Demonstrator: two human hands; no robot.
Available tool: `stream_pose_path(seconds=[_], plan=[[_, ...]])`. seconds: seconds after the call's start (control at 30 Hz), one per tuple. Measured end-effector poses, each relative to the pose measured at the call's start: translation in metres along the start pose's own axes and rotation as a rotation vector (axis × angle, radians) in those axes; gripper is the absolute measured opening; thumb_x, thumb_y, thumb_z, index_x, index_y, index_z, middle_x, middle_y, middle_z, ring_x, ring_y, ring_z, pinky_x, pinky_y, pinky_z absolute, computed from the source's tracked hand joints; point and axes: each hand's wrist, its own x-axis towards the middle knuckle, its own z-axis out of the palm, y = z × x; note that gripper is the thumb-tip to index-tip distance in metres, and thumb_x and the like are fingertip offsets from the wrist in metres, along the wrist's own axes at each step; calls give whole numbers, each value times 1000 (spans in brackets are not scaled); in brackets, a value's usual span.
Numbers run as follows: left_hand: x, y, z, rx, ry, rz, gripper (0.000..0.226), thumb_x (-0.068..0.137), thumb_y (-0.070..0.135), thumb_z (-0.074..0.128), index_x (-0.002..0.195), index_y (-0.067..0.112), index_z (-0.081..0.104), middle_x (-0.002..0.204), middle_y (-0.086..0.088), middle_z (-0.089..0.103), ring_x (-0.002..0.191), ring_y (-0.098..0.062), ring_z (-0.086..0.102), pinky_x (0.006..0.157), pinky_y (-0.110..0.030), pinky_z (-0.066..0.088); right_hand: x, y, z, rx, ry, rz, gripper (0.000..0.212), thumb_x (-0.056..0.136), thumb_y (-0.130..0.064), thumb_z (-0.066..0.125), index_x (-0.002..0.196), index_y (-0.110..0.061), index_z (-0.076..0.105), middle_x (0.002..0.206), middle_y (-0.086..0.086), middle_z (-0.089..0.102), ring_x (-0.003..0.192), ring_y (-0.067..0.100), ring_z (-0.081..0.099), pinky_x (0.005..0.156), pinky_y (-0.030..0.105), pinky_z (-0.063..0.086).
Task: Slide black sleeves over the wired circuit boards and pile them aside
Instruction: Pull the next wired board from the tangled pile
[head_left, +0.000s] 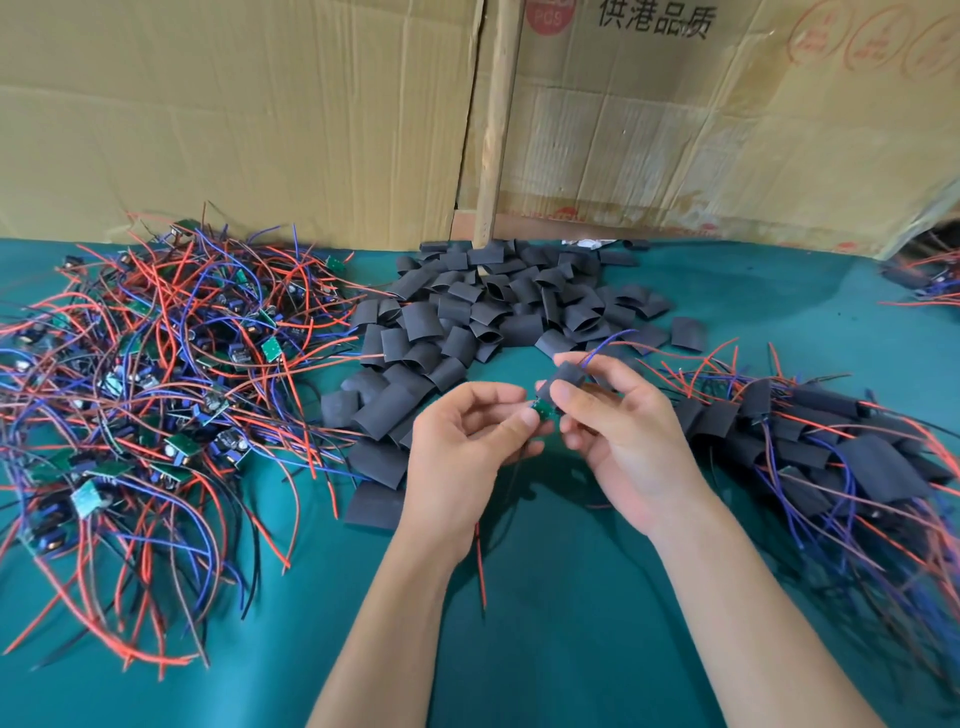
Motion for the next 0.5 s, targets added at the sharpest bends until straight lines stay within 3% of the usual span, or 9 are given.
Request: stream_pose_path(seconds=[0.27,0.33,0.4,0.5], plan=[[-1,3,2,-143,-34,-98,8,77,15,76,83,9,74,82,-12,73,74,-17,72,66,-21,57,-1,-1,-2,36,-110,13,29,74,-5,77,101,-16,76,103,20,76,61,13,59,57,20,49],[-1,3,2,-130,-44,-95,5,83,10,74,82,13,77,83,-12,74,75,-17,72,67,-22,57,-1,-1,-1,44,-102,18,31,74,-5,77,102,-16,75,106,21,75,63,14,60,59,21,50],[-1,1,2,-107,-36,-89,16,88,1,71,83,14,77,85,-11,75,75,-18,72,68,-23,57,-1,-1,-1,44,-99,20,30,74,-4,77,102,-16,75,107,21,75,63,14,61,60,21,51],[0,-3,5,-26,25,-49,7,90,3,73,88,8,68,82,-13,71,67,-21,67,62,-24,55,-3,-1,3,20,-119,43,30,75,-8,80,103,-17,76,105,19,76,61,13,59,60,21,51]])
